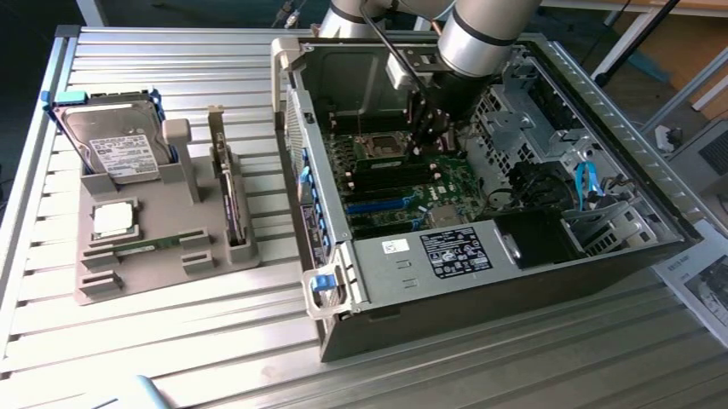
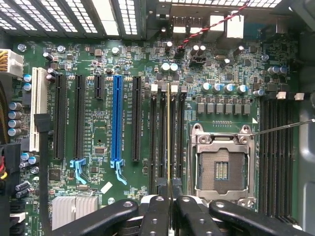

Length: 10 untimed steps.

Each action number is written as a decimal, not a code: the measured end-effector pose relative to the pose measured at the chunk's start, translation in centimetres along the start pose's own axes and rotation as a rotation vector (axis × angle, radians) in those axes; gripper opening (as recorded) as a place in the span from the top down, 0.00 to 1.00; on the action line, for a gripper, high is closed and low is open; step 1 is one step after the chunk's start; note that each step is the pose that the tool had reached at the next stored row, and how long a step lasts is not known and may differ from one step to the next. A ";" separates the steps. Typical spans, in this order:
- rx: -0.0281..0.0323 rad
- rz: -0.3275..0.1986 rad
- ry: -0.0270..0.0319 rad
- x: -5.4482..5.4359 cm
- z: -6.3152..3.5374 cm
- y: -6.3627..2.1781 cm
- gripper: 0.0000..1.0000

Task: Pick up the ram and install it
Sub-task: 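Insert the ram into the slot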

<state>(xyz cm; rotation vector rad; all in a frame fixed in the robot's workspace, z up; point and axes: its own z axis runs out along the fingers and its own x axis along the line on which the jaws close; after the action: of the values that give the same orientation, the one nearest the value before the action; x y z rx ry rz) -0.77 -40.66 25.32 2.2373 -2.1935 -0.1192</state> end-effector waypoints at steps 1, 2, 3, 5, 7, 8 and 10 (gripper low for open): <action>0.0000 0.000 0.0000 0.0 0.00 0.00 0.88; 0.0000 0.000 0.0001 0.0 0.00 0.00 0.88; 0.0000 0.000 0.0001 0.0 0.00 0.00 0.88; 0.0000 0.000 0.0001 0.0 0.00 0.00 0.88; 0.0000 0.000 0.0000 0.0 0.00 0.00 0.88; -0.0001 0.000 0.0001 0.1 -0.01 0.00 0.88; 0.0000 0.000 0.0001 0.1 -0.01 0.00 0.88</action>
<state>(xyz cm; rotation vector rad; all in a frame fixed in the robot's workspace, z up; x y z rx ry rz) -0.77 -40.79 25.33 2.2373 -2.1933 -0.1191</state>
